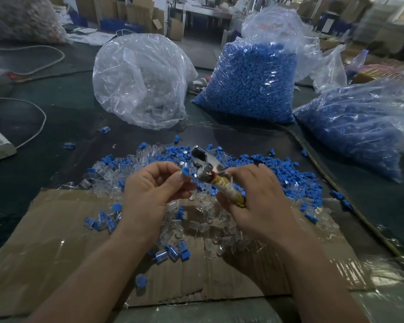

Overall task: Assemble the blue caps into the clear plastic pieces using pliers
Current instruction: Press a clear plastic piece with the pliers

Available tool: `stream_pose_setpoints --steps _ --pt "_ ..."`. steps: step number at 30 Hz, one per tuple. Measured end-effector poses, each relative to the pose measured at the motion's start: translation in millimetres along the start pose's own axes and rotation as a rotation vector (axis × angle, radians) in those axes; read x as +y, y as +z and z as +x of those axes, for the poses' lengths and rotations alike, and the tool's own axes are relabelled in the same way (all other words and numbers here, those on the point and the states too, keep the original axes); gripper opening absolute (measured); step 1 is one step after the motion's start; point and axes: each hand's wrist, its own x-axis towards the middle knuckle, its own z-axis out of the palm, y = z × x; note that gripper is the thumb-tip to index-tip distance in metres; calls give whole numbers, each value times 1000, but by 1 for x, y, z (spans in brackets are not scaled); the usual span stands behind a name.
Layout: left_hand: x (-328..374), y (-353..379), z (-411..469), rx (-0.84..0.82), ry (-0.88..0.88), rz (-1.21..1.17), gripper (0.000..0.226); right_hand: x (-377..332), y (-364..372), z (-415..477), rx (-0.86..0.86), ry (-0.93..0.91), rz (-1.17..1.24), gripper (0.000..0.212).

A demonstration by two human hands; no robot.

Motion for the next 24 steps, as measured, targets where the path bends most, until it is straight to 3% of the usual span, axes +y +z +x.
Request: stream_pose_setpoints --steps 13,24 --pt "-1 1 1 27 27 18 15 0 5 -1 -63 -49 -20 46" --pt "-1 3 -1 41 65 79 6 -2 4 -1 -126 -22 61 36"
